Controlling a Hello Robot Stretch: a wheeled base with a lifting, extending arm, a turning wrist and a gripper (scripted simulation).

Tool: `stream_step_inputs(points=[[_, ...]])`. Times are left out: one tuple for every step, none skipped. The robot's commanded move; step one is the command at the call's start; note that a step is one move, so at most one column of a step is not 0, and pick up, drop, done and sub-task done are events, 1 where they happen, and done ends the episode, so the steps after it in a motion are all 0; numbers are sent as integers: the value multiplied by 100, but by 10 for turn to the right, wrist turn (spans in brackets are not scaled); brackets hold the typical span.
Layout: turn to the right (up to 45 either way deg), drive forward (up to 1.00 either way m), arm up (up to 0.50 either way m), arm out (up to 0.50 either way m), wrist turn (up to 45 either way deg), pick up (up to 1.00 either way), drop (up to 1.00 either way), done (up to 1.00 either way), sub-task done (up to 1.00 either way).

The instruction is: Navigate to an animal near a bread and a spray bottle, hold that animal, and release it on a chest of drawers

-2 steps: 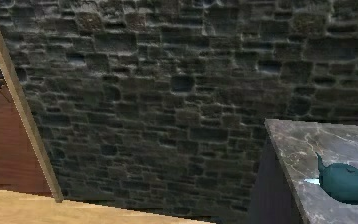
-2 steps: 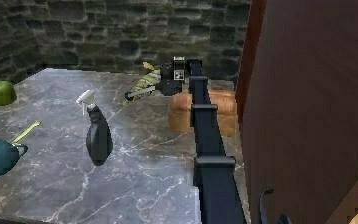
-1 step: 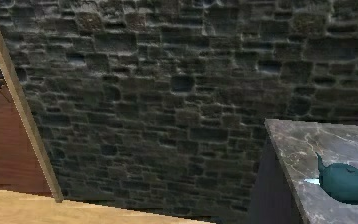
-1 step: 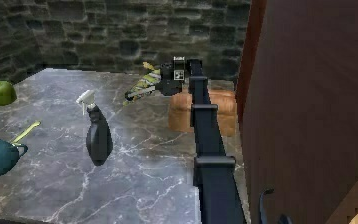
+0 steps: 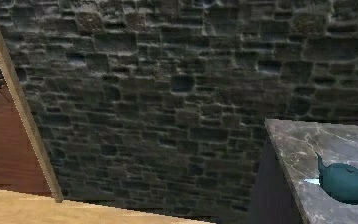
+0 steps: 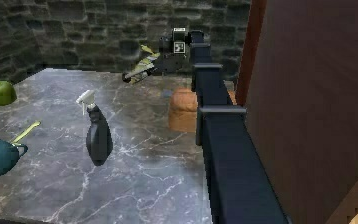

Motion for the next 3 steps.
stream_step_inputs(points=[[0, 0, 0, 0, -450, 0, 0, 0, 0], [0, 0, 0, 0, -450, 0, 0, 0, 0], [0, 0, 0, -48, 0, 0, 0, 0, 0]])
